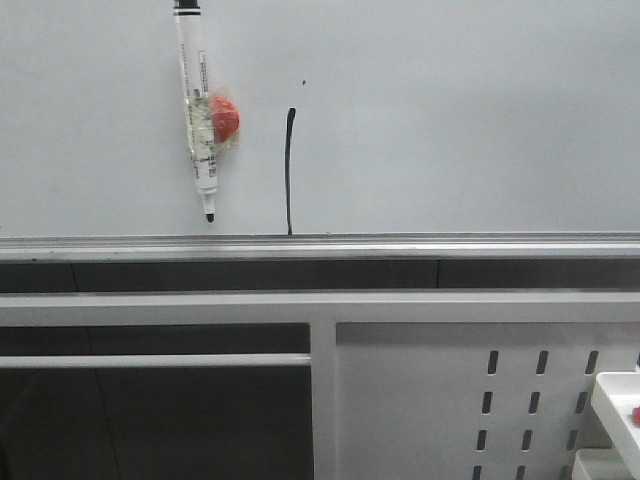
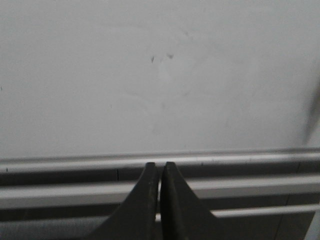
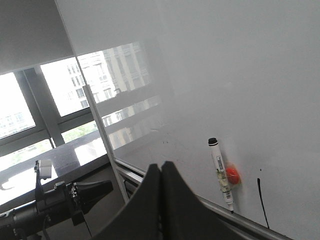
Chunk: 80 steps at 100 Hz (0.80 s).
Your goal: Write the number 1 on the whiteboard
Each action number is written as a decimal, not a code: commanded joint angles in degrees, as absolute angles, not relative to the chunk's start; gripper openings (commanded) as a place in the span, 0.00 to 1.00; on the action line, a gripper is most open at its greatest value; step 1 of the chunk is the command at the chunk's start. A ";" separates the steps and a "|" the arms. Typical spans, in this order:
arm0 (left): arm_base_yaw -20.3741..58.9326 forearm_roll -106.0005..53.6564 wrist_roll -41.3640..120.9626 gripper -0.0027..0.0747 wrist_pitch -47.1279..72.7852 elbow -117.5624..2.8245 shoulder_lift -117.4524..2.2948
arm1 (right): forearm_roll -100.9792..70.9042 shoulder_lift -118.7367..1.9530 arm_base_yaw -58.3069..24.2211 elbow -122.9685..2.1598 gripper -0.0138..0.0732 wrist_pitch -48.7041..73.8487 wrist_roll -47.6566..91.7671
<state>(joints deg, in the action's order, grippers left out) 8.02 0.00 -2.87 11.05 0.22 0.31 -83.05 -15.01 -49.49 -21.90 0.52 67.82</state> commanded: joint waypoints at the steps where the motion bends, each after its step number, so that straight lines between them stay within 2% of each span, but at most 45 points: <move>1: 7.96 -0.41 -3.79 0.01 12.59 2.19 1.63 | -83.16 -15.40 -49.14 -23.58 0.08 0.00 68.03; 19: 7.96 -3.88 -3.83 0.01 17.65 2.19 1.62 | -83.16 -15.40 -49.14 -23.58 0.08 0.00 68.03; 80: 7.96 -4.19 -3.83 0.01 17.62 2.19 1.62 | -83.16 -15.40 -49.14 -23.58 0.08 0.00 68.03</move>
